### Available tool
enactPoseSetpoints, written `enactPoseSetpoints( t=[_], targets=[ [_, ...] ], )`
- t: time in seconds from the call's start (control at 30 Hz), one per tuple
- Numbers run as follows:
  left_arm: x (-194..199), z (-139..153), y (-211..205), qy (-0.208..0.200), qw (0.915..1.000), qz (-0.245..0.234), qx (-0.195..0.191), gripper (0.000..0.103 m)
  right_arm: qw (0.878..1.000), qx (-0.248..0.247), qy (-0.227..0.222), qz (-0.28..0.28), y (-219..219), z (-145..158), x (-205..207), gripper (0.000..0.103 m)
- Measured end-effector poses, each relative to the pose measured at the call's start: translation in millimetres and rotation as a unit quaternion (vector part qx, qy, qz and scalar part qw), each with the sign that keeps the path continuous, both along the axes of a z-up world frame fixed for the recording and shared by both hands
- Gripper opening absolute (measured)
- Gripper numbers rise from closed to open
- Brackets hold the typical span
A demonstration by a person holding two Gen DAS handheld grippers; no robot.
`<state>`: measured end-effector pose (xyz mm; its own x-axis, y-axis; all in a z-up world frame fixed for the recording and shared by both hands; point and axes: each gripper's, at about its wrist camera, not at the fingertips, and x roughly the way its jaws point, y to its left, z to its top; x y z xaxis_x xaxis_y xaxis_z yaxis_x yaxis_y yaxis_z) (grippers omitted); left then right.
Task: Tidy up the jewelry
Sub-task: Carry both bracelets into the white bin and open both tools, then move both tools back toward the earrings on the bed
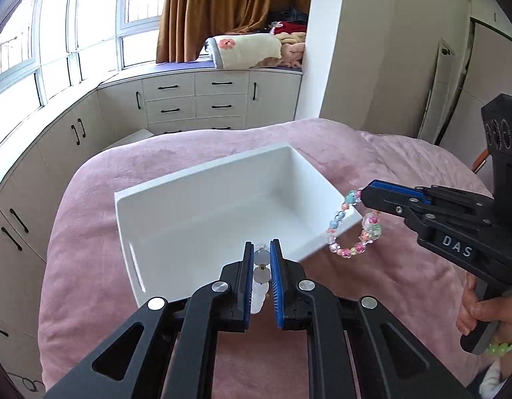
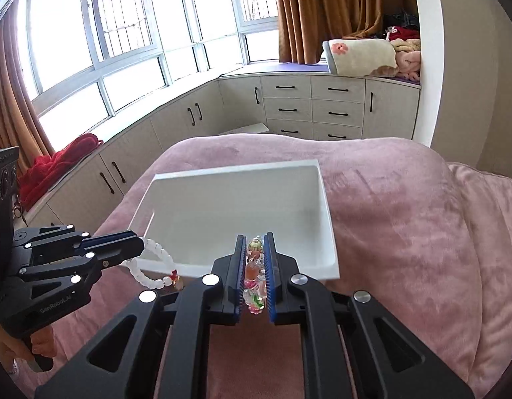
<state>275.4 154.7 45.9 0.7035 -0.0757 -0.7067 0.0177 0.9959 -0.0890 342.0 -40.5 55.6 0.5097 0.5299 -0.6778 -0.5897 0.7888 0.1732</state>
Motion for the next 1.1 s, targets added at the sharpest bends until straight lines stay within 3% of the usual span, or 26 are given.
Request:
enactPoseSetpoints(
  t=[0.23, 0.53, 0.57, 0.63, 0.7, 0.77, 1.0, 1.1],
  targets=[
    [39, -2, 52, 0.015, 0.9988, 0.046, -0.008, 0.015, 1.0, 0.003, 0.001, -0.005, 34, 12, 42, 0.011],
    [81, -39, 67, 0.055, 0.9952, 0.079, 0.019, 0.016, 0.999, -0.038, 0.032, -0.015, 54, -28, 74, 0.012],
    [80, -42, 65, 0.056, 0.9948, 0.082, 0.024, 0.021, 0.998, -0.042, 0.038, -0.015, 55, -34, 74, 0.014],
    [78, -44, 63, 0.052, 0.9923, 0.105, 0.04, 0.066, 0.998, -0.053, 0.041, -0.017, 56, -44, 73, 0.014],
    [71, -42, 60, 0.035, 0.9917, 0.116, 0.044, 0.069, 0.997, -0.06, 0.039, -0.015, 56, -48, 70, 0.026],
    [68, -40, 56, 0.034, 0.9925, 0.112, 0.036, 0.07, 0.997, -0.067, 0.031, -0.016, 54, -50, 66, 0.044],
    [44, -30, 38, 0.024, 0.9943, 0.091, 0.05, 0.075, 0.999, -0.05, 0.018, -0.012, 39, -33, 49, 0.047],
    [25, -18, 27, 0.008, 0.994, 0.088, 0.064, 0.083, 0.999, -0.045, 0.002, -0.01, 31, -20, 35, 0.052]
  ],
)
